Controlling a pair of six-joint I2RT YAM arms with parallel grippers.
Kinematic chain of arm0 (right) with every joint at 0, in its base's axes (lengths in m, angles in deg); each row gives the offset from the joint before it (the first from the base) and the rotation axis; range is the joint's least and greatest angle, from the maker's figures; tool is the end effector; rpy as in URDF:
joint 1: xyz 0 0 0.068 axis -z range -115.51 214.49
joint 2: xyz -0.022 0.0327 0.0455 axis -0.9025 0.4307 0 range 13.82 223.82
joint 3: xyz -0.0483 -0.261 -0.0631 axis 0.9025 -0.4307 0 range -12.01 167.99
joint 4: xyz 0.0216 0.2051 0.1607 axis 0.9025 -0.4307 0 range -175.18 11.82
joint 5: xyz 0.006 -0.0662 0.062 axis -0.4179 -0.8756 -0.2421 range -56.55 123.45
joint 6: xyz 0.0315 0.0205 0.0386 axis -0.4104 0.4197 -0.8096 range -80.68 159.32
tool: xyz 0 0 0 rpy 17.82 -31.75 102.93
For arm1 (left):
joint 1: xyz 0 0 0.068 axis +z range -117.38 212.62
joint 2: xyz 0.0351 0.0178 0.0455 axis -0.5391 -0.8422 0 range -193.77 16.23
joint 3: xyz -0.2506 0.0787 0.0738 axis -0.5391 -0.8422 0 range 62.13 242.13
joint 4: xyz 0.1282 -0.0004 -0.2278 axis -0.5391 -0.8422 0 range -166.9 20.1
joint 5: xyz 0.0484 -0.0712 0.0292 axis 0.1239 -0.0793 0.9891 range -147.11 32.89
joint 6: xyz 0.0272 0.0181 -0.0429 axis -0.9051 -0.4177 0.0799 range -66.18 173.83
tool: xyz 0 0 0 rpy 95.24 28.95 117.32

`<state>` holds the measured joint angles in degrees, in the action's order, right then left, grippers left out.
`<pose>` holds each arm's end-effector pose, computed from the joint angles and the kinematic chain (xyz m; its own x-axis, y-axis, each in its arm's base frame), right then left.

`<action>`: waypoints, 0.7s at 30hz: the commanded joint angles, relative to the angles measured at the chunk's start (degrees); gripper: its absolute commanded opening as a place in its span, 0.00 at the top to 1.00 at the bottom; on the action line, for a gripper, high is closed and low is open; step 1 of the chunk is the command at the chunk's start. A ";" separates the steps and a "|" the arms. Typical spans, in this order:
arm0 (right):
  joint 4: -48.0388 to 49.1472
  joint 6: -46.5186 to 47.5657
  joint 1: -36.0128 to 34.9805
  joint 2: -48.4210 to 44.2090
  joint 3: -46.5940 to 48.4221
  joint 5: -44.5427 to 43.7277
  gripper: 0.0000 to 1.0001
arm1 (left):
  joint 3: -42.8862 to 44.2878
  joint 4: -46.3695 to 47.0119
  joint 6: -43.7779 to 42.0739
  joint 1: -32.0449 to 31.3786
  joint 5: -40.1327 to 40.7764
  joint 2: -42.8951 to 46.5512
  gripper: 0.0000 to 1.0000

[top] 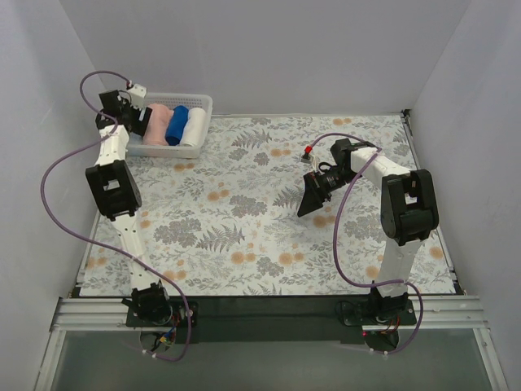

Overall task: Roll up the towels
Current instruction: Place the rolled towel into the container

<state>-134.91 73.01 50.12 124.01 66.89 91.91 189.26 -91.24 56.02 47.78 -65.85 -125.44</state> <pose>0.3362 0.1175 0.1927 -0.7177 -0.4833 -0.5013 -0.6687 0.2779 0.6896 0.5494 0.1432 0.2098 -0.5600 -0.1908 -0.8062 -0.1612 0.9796 -0.1199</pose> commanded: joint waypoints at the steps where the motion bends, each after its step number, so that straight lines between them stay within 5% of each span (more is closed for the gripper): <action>1: -0.93 0.94 0.04 -2.44 1.09 1.66 0.01 | 2.85 2.97 1.23 -0.22 -3.31 7.80 0.23; 8: -0.75 -0.12 0.13 -4.54 3.81 -0.44 0.01 | 4.09 1.14 1.58 -1.27 -5.07 13.25 0.16; 13: -0.40 -2.14 2.23 -6.74 7.32 -3.61 0.01 | 3.30 -10.28 -1.23 -5.74 -7.61 20.53 0.11; 21: 2.94 -9.16 9.62 -14.82 8.83 -11.78 0.01 | -10.74 -22.50 3.59 -16.11 -12.71 32.76 0.09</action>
<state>-133.65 67.83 57.26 113.50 74.14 84.08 183.14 -105.84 56.33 34.16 -74.78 -97.96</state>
